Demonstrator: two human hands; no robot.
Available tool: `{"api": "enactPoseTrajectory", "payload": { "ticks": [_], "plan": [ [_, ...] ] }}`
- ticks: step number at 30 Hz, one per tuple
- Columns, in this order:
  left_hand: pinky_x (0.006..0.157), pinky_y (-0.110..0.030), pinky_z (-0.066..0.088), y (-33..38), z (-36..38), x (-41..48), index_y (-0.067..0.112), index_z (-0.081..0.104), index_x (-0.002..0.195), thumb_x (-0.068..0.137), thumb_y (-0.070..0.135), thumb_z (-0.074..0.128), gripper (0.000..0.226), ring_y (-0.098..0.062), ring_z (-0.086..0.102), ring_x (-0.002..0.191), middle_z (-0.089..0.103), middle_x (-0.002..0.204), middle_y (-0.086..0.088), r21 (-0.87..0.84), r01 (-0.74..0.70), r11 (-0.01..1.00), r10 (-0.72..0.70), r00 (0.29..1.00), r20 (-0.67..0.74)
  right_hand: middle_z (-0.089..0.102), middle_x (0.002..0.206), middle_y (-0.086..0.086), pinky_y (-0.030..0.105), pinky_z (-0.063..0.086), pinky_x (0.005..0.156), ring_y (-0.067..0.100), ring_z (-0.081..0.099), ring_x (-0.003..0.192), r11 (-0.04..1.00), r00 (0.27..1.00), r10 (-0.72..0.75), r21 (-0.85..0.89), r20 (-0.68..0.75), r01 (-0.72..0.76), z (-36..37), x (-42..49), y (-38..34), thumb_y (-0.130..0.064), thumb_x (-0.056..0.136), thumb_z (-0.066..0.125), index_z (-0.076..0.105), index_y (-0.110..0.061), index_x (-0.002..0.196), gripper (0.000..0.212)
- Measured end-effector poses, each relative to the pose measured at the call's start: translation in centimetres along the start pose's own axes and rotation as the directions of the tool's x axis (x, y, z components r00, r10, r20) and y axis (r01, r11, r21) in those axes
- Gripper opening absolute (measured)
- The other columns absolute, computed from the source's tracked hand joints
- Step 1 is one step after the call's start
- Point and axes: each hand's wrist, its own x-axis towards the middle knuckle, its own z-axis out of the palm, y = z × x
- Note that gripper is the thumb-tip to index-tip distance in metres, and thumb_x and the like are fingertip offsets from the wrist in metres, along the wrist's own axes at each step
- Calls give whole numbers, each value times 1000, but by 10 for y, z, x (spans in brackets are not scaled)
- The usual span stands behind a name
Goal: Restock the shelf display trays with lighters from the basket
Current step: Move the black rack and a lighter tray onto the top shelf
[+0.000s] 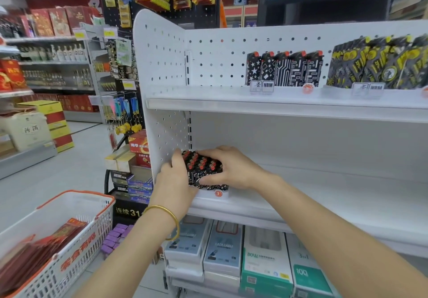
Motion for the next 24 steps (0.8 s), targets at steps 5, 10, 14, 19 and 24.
{"api": "enactPoseTrajectory", "payload": {
  "ticks": [5, 10, 14, 19, 24],
  "plan": [
    [96, -42, 42, 0, 0, 6, 7, 14, 144, 77, 14, 70, 88, -39, 49, 118, 51, 126, -21, -15, 8, 1000, -8, 1000, 11, 59, 117, 8, 22, 36, 88, 20, 50, 109, 1000, 999, -11, 15, -33, 11, -5, -6, -1, -39, 78, 72, 48, -26, 135, 63],
    [99, -42, 39, 8, -6, 2, 9, 25, 141, 73, 14, 75, 84, -36, 46, 117, 55, 123, -14, -21, -86, 996, 84, 993, -83, 60, 118, 8, 23, 38, 86, 20, 51, 109, 999, 994, 1, 37, -106, 3, -19, -15, -6, -46, 75, 71, 49, -27, 134, 66],
    [102, -33, 37, 19, -20, -15, 14, 22, 144, 74, 12, 76, 88, -26, 45, 123, 50, 133, -9, -122, -161, 979, 148, 983, -108, 60, 118, 8, 24, 41, 90, 20, 55, 108, 997, 987, 8, 71, -162, 4, -36, -36, -21, -40, 74, 74, 52, -22, 132, 64],
    [88, -20, 34, 31, -53, -51, 20, 15, 148, 73, 13, 79, 99, -16, 48, 122, 48, 137, -2, -193, -177, 965, 161, 982, -94, 58, 121, 4, 26, 41, 94, 17, 51, 112, 1000, 985, 22, 6, -174, -21, -61, -74, -61, -47, 73, 72, 48, -28, 135, 68],
    [96, -31, 44, 51, -110, -85, 25, 15, 148, 68, 19, 83, 105, -18, 54, 116, 50, 134, 1, -192, -221, 956, 194, 969, -151, 65, 109, -9, 28, 49, 85, 9, 60, 97, 999, 981, -42, -5, -189, 42, -105, -105, -118, -49, 73, 71, 58, -29, 122, 55]
  ]
}}
